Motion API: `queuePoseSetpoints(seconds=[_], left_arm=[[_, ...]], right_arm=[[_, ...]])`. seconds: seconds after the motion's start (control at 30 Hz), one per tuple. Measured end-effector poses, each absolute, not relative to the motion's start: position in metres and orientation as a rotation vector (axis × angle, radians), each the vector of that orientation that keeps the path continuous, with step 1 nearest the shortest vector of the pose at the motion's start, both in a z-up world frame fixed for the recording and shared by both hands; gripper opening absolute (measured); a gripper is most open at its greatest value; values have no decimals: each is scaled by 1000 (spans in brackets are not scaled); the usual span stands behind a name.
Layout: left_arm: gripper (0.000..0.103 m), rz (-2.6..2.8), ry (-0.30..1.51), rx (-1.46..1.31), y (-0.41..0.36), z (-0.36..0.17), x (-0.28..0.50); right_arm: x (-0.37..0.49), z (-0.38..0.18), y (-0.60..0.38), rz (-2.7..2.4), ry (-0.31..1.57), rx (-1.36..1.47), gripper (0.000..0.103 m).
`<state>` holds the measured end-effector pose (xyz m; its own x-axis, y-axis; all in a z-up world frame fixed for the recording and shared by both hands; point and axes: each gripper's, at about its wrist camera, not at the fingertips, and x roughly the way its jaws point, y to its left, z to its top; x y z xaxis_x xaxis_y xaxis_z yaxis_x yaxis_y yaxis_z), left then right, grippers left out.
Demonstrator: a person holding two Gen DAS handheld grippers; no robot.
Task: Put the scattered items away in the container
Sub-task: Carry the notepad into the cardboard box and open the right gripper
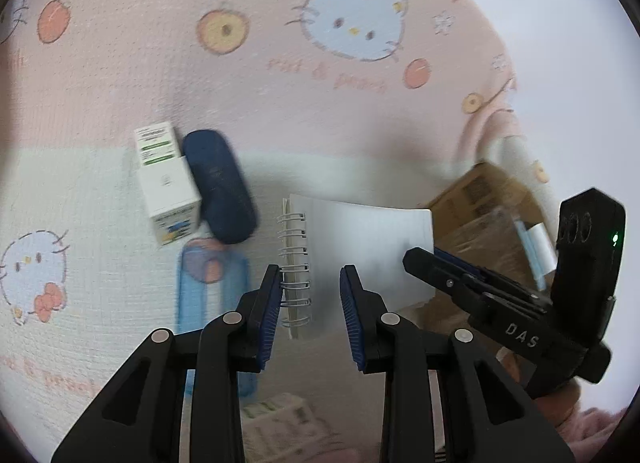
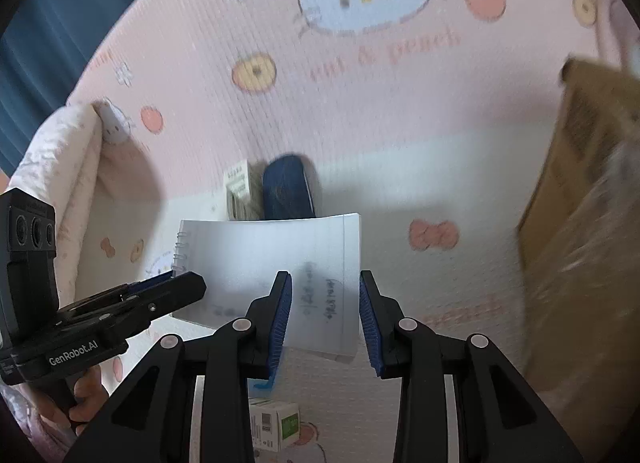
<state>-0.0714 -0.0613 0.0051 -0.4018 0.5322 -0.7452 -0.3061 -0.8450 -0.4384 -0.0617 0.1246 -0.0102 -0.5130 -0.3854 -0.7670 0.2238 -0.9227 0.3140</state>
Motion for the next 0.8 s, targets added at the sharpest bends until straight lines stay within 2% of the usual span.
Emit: queuePoseSetpoints(seconds=[0.2, 0.4, 0.8], left_arm=[[33, 2246, -267, -1214, -23, 39, -56], [33, 2176, -206, -1136, 36, 63, -43], [33, 1993, -62, -1115, 149, 74, -18]], right_arm=[[-40, 34, 156, -2564, -215, 1192, 31], [-19, 67, 213, -2672, -292, 1114, 31], [16, 84, 323, -2837, -440, 1113, 31]])
